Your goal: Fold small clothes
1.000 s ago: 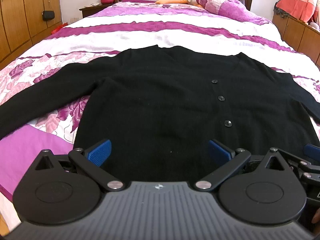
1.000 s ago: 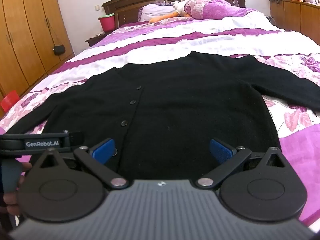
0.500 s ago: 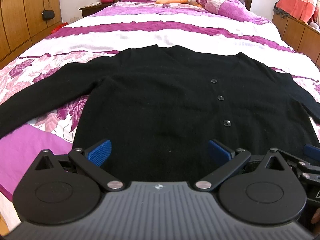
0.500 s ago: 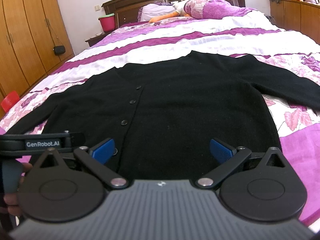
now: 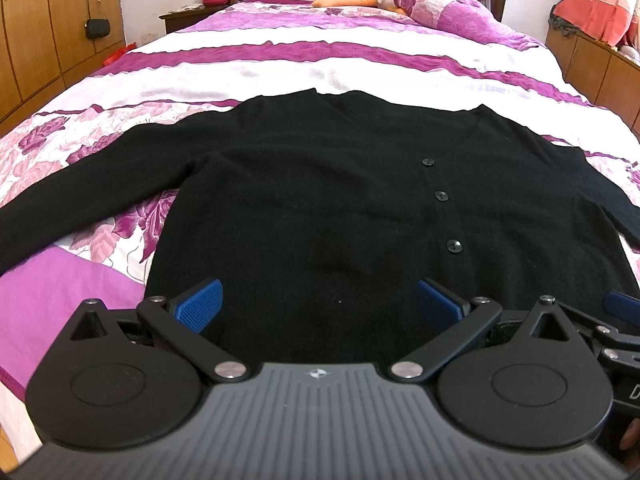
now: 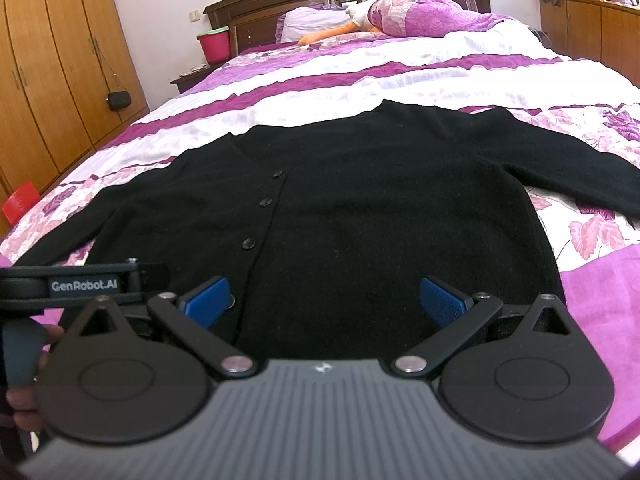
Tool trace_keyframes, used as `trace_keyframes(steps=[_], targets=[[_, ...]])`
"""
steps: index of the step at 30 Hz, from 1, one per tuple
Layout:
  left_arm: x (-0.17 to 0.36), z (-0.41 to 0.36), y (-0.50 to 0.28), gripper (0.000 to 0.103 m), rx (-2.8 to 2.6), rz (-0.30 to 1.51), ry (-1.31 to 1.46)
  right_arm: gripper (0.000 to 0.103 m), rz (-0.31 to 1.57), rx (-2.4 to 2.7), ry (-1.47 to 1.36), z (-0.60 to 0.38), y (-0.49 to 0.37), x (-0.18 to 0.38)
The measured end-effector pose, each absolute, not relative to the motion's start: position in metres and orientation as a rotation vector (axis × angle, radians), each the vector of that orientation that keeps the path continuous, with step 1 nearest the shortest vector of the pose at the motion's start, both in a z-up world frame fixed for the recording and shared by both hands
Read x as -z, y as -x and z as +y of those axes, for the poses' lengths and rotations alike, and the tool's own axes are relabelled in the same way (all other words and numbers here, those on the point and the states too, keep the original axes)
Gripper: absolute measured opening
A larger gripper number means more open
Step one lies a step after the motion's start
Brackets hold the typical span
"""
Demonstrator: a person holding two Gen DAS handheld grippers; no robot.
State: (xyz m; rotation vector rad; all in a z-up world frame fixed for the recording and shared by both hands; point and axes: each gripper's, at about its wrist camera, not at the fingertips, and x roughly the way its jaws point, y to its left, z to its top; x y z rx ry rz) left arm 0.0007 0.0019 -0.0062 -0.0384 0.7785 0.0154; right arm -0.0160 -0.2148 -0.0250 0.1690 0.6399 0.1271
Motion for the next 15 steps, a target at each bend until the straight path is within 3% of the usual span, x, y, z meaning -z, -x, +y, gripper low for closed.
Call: trace_keyframes(steps=[15], targets=[[0.0059,0.0027,-0.0004,0.103,-0.016,0.780,0.040,0.103,0.640,-0.128,-0.171,-0.2153,0.0161,0.0247]])
